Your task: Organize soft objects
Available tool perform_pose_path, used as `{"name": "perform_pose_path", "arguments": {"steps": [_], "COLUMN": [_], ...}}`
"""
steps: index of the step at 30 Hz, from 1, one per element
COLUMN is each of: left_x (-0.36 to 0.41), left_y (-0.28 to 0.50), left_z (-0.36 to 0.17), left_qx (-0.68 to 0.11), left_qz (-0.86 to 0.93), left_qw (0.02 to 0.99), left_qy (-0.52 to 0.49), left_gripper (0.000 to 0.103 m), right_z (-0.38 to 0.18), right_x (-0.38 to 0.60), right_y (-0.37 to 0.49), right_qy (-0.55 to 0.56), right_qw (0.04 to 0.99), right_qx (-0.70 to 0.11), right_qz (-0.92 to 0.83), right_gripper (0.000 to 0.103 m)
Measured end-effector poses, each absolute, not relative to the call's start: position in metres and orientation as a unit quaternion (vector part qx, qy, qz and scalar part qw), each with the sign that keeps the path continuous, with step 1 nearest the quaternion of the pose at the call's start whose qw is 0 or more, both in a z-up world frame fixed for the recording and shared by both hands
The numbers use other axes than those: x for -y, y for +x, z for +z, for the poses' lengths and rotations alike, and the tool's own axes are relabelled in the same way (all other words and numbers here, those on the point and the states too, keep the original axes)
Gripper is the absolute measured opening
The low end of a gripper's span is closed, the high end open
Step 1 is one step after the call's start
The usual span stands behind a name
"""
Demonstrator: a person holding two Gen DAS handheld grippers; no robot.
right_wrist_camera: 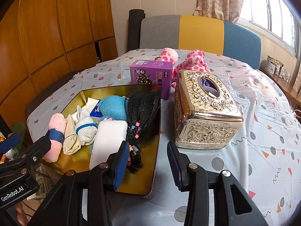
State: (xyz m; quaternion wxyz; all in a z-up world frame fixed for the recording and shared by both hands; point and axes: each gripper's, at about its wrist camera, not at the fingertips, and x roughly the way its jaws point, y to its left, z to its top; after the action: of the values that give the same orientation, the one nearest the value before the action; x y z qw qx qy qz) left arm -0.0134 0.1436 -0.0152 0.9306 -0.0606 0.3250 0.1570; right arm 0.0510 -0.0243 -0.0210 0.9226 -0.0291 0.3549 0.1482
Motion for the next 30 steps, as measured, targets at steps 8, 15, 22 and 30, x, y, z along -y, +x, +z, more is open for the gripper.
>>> {"name": "perform_pose_path", "arguments": {"steps": [8,15,22,30], "left_x": [-0.1431,-0.1421,-0.1405,-0.1403], "left_y": [-0.0125,-0.0121,-0.0122,-0.0125], "left_z": [-0.0151,-0.0151,-0.0152,-0.015], "left_qx": [-0.326,-0.327,-0.328,-0.329], "left_qz": [0.155,0.154,0.154,0.153], "left_qw": [0.931,0.931,0.93,0.93], "left_qy": [-0.059,-0.058,-0.057,-0.056], "left_gripper": [0.103,0.103,0.103,0.103], "right_z": [-0.0208,-0.0208,-0.0194,-0.02], "right_x": [0.0253,0.0259,0.0273,0.0271], "right_y": [0.0517,0.0516,0.052,0.0525], "right_qy": [-0.027,-0.027,-0.024,-0.024], "right_qw": [0.923,0.923,0.924,0.923], "right_qx": [-0.356,-0.355,-0.355,-0.355], "right_qz": [0.146,0.147,0.144,0.143], "right_gripper": [0.042,0.042,0.042,0.042]}}
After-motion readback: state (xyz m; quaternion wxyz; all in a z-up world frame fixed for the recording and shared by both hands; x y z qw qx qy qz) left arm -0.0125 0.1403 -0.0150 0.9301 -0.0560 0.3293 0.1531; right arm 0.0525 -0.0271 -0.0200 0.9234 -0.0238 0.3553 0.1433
